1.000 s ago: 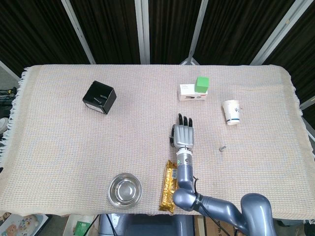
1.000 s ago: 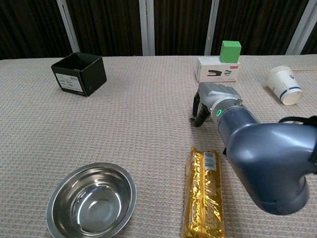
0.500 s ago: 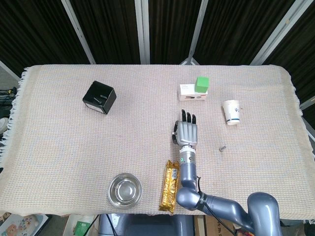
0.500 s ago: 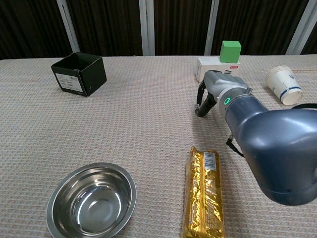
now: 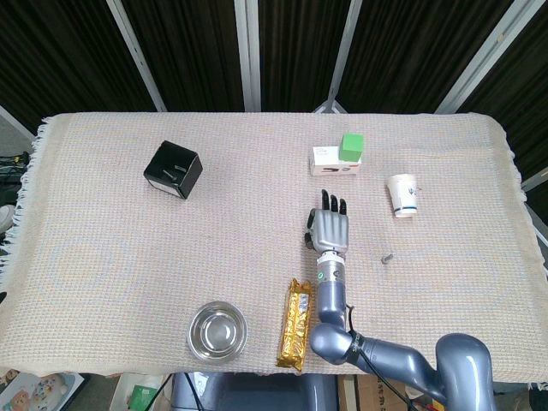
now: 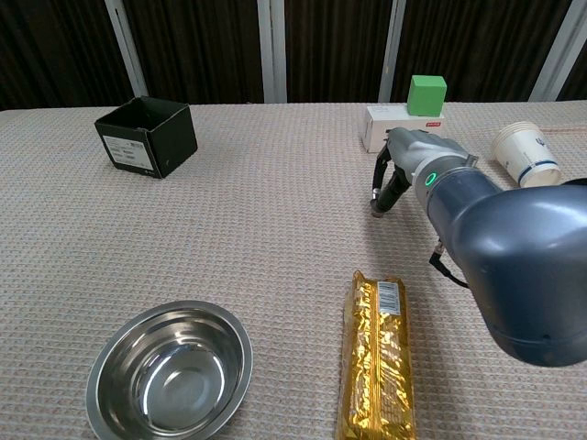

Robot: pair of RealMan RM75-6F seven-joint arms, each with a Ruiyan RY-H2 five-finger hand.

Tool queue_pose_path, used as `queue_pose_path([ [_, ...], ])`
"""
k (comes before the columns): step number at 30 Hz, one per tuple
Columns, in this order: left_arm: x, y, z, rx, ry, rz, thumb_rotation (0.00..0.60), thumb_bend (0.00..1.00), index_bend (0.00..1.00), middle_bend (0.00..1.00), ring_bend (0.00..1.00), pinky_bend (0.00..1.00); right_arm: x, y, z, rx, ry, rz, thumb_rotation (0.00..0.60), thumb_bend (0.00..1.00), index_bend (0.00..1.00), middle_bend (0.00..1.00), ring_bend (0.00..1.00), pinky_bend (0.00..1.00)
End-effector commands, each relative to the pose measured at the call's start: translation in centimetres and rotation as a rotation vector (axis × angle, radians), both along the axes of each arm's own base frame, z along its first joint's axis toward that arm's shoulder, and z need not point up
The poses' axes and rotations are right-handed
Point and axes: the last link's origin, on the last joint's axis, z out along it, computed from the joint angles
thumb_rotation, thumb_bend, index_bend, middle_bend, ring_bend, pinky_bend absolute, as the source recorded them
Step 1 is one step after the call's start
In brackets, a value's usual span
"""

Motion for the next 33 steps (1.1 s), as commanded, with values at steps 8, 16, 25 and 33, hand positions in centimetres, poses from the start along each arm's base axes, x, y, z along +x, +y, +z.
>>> queue_pose_path([
  [8,0.0,0.0,0.0,0.001,-0.001,0.002,0.6,0.07,0.18,0.12,0.01,0.03,-0.3,-0.2,0.2,-0.01,-0.001,-0.007,0.6,0.35,0.57,0.0,0.0,0.0],
  [16,0.0,0.0,0.0,0.0,0.0,0.002,0.6,0.06,0.18,0.12,0.01,0.03,-0.3,-0.3,0.3,-0.01,0.001,-0.003,0.6,0.35,0.53,0.0,0.0,0.0],
  [25,0.0,0.0,0.0,0.003,0.0,0.003,0.6,0.07,0.18,0.12,0.01,0.03,-0.2,-0.2,0.3,-0.003,0.002,0.005,0.6,0.35,0.48,0.0,0.0,0.0],
  [33,-0.1,0.1,0.2,0.009,-0.001,0.007,0.6,0.07,0.18,0.12,0.01,0.03,0.9,0.1,2.0,-0.019,-0.042,0.039,0.6,0.35,0.43,0.0,0.0,0.0],
])
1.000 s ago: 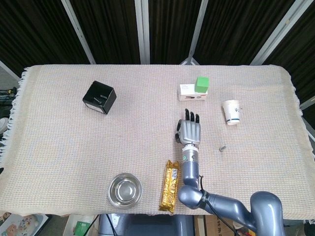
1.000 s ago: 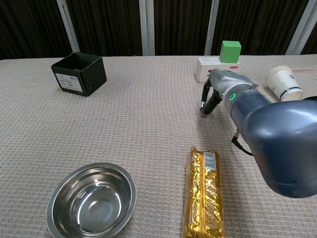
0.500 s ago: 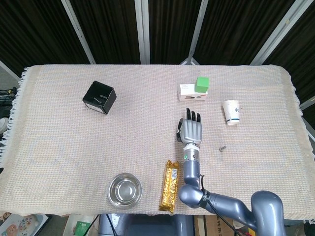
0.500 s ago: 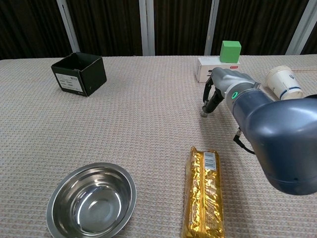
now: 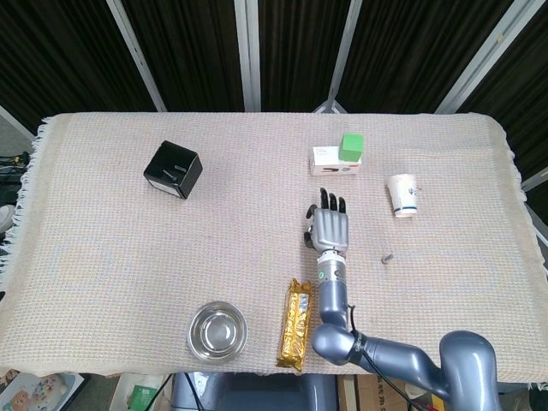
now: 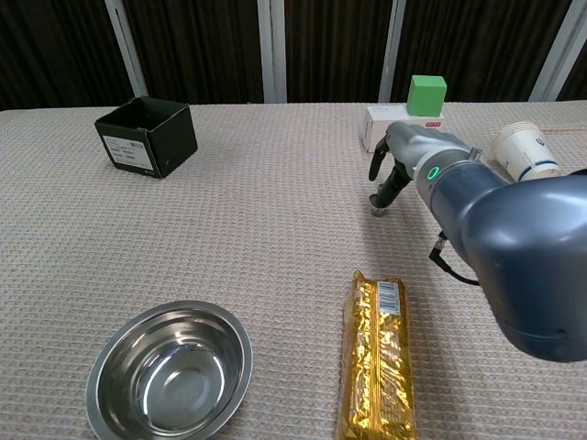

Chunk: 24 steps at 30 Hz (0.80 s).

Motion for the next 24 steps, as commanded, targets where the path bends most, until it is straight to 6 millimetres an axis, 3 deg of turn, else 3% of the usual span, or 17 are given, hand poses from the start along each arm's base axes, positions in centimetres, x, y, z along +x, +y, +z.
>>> queue_pose_path([
  [1,0.0,0.0,0.0,0.001,0.0,0.002,0.6,0.07,0.18,0.12,0.01,0.03,0.6,-0.1,2.2,-0.049,-0.041,0.027,0.6,0.35,0.43,0.0,0.0,0.0],
  [6,0.0,0.1,0.0,0.001,0.001,0.003,0.6,0.07,0.18,0.12,0.01,0.03,0.3,0.4,5.9,-0.114,-0.079,0.059,0.6,0.35,0.43,0.0,0.0,0.0],
  [13,0.3,-0.1,-0.2,-0.002,0.005,-0.006,0.6,0.06,0.18,0.12,0.01,0.03,-2.4,2.2,13.8,-0.239,-0.12,0.088,0.6,0.35,0.37,0.0,0.0,0.0],
  [19,0.5,-0.3,-0.3,0.001,0.007,-0.009,0.6,0.07,0.18,0.12,0.01,0.03,-6.7,6.2,18.6,-0.272,-0.102,0.089,0.6,0.3,0.28,0.0,0.0,0.0],
  [24,0.6,-0.4,-0.4,0.0,0.01,-0.01,0.6,0.07,0.18,0.12,0.01,0.03,-10.9,10.7,20.5,-0.213,-0.112,0.079,0.6,0.23,0.23,0.0,0.0,0.0],
])
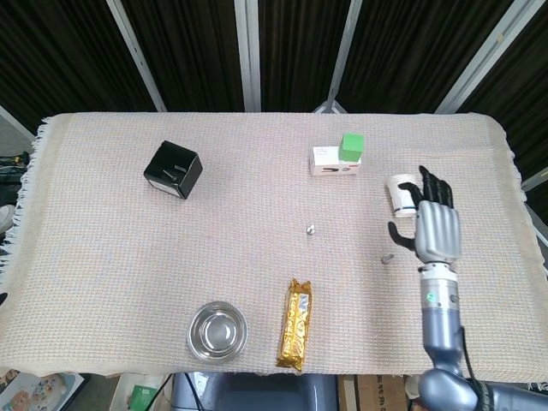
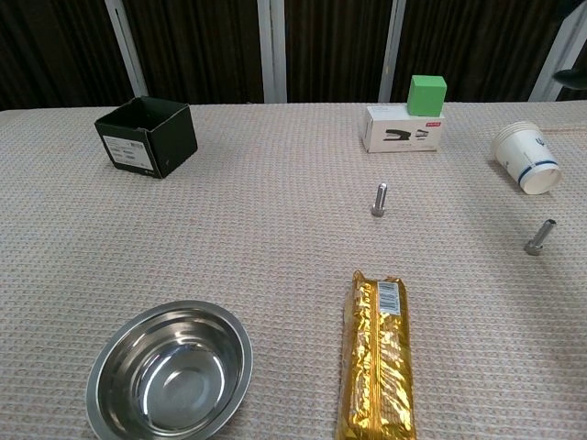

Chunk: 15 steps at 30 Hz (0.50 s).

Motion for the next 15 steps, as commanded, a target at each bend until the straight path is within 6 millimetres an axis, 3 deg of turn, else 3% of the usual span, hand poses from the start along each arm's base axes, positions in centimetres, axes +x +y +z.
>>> queue_pose_path([
  [1,0.1,0.0,-0.1,-0.001,0.002,-0.001,0.6,0.07,0.18,0.12,0.01,0.03,-4.0,5.0,1.6,0.066,-0.025,0.0,0.6,0.2,0.22,0.0,0.0,0.0],
  [9,0.3,-0.2,-0.4,-0.006,0.012,-0.001,0.6,0.06,0.21,0.12,0.01,0.03,-10.2,10.3,2.3,0.124,0.059,0.067,0.6,0.19,0.18,0.0,0.0,0.0],
  [15,0.4,-0.2,-0.6,-0.009,0.019,0.005,0.6,0.06,0.21,0.12,0.01,0.03,-12.8,12.1,1.6,0.111,0.146,0.111,0.6,0.19,0.18,0.0,0.0,0.0],
])
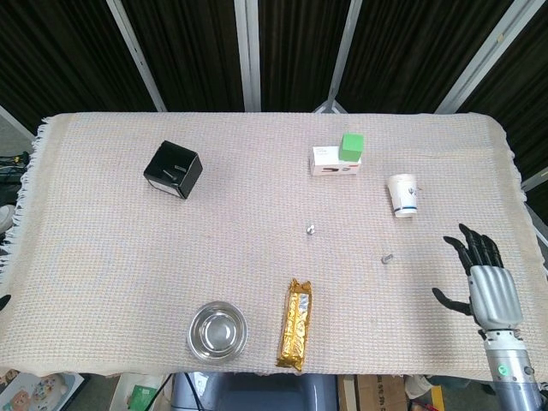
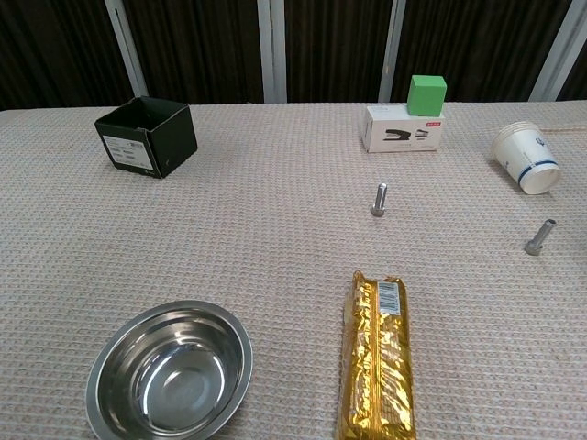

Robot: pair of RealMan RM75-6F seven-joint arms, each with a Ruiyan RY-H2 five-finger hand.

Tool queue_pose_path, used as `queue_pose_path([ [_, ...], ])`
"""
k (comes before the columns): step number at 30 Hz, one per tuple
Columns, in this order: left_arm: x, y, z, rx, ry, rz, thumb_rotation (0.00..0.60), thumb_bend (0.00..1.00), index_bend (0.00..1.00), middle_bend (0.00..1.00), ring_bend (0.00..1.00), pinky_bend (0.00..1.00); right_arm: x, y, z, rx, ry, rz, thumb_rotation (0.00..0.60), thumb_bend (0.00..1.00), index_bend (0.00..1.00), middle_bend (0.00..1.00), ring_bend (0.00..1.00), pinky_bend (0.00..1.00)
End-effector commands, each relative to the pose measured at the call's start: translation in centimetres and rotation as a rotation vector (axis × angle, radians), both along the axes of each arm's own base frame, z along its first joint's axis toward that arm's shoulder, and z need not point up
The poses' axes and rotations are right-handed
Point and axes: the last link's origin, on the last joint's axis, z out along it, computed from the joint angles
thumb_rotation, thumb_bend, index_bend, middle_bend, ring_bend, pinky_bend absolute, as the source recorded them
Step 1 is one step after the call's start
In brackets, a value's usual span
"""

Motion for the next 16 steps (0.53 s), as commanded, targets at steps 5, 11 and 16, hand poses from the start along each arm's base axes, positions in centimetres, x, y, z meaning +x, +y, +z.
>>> queue_pose_path([
  [5,0.0,0.0,-0.1,0.001,0.005,0.001,0.6,0.06,0.2,0.12,0.01,0.03,-2.8,2.2,-0.7,0.009,0.131,0.021,0.6,0.19,0.16,0.0,0.0,0.0],
  [11,0.0,0.0,0.0,0.003,0.008,0.004,0.6,0.07,0.2,0.12,0.01,0.03,-3.3,2.2,0.1,-0.036,0.178,0.001,0.6,0.19,0.16,0.0,0.0,0.0],
  [16,0.0,0.1,-0.3,-0.01,0.011,0.005,0.6,0.07,0.2,0.12,0.02,0.03,-3.5,2.2,0.7,-0.054,0.138,-0.019,0.6,0.19,0.16,0.0,0.0,0.0],
])
